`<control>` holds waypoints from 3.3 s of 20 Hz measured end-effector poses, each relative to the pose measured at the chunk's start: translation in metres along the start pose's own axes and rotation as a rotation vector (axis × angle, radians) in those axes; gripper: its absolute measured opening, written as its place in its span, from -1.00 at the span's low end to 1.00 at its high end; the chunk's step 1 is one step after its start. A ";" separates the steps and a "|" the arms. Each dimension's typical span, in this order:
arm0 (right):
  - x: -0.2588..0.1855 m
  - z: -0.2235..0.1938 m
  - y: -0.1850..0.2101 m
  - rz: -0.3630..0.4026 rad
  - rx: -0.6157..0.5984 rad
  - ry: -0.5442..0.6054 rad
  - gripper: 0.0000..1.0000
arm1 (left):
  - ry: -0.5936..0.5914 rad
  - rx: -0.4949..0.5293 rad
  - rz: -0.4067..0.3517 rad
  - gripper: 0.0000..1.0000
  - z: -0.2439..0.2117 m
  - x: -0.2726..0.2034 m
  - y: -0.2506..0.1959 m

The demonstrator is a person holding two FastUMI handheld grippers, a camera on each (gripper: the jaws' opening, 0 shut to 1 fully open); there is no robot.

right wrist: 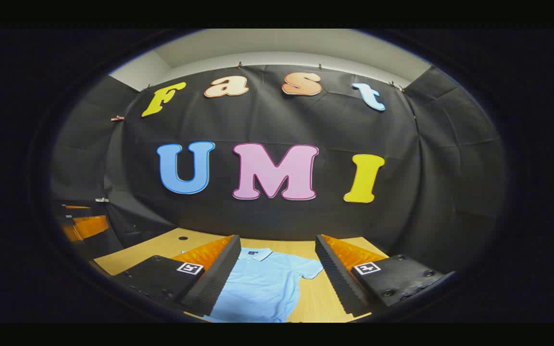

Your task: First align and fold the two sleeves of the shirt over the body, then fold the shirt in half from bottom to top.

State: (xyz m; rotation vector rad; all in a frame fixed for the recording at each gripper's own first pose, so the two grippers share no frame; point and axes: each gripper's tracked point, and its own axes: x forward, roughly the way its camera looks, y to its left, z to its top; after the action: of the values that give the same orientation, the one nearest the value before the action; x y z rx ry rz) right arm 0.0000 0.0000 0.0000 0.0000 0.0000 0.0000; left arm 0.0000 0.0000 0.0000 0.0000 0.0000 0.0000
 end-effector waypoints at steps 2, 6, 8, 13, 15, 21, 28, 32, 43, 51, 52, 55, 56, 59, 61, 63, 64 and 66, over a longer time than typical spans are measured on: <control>-0.001 -0.002 -0.008 -0.021 0.003 0.005 0.94 | 0.010 0.005 -0.015 0.96 -0.003 0.004 -0.005; 0.001 -0.008 -0.023 -0.054 0.004 0.018 0.94 | 0.021 -0.007 -0.027 0.96 -0.004 0.012 -0.012; 0.005 -0.015 -0.030 -0.066 0.003 0.044 0.94 | 0.028 -0.010 -0.024 0.96 -0.006 0.016 -0.012; 0.021 -0.020 -0.045 -0.082 0.007 0.068 0.94 | 0.045 -0.023 -0.017 0.96 -0.008 0.030 -0.017; 0.033 -0.026 -0.050 -0.079 0.002 0.086 0.94 | 0.052 -0.027 -0.017 0.96 -0.008 0.038 -0.020; 0.089 -0.068 -0.071 -0.049 0.003 0.228 0.94 | 0.090 -0.006 -0.004 0.96 -0.020 0.059 -0.025; 0.172 -0.138 -0.098 -0.033 -0.016 0.414 0.95 | 0.175 -0.042 0.045 0.96 -0.056 0.084 -0.018; 0.213 -0.186 -0.117 -0.063 0.001 0.525 0.92 | 0.220 -0.032 0.094 0.96 -0.072 0.091 -0.006; 0.291 -0.328 -0.143 -0.090 0.083 0.853 0.94 | 0.324 -0.065 0.151 0.96 -0.109 0.130 0.017; 0.335 -0.378 -0.168 -0.150 0.123 0.939 0.94 | 0.367 -0.054 0.091 0.97 -0.122 0.152 0.000; 0.334 -0.384 -0.169 -0.156 0.127 0.953 0.94 | 0.368 -0.050 0.087 0.96 -0.122 0.153 -0.001; 0.333 -0.386 -0.167 -0.142 0.111 0.955 0.84 | 0.371 -0.041 0.084 0.96 -0.125 0.155 -0.005; 0.336 -0.384 -0.168 -0.138 0.110 0.945 0.87 | 0.371 -0.042 0.084 0.96 -0.125 0.155 -0.006; 0.334 -0.384 -0.166 -0.140 0.127 0.964 0.50 | 0.381 -0.063 0.089 0.96 -0.129 0.155 -0.009; 0.335 -0.384 -0.164 -0.156 0.141 0.965 -0.01 | 0.383 -0.081 0.098 0.97 -0.131 0.153 -0.008; 0.338 -0.383 -0.160 -0.162 0.154 0.960 -0.60 | 0.390 -0.095 0.107 0.96 -0.135 0.152 -0.007; 0.340 -0.382 -0.158 -0.155 0.152 0.955 -0.71 | 0.394 -0.098 0.110 0.96 -0.136 0.152 -0.005; 0.338 -0.383 -0.154 -0.137 0.145 0.950 -0.95 | 0.398 -0.099 0.118 0.96 -0.138 0.150 -0.003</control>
State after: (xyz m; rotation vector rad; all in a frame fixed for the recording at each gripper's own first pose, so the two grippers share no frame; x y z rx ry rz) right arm 0.3383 -0.1540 -0.3832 0.1448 0.9503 -0.1373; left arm 0.1501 -0.0031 -0.1381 -0.0988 0.3976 0.1182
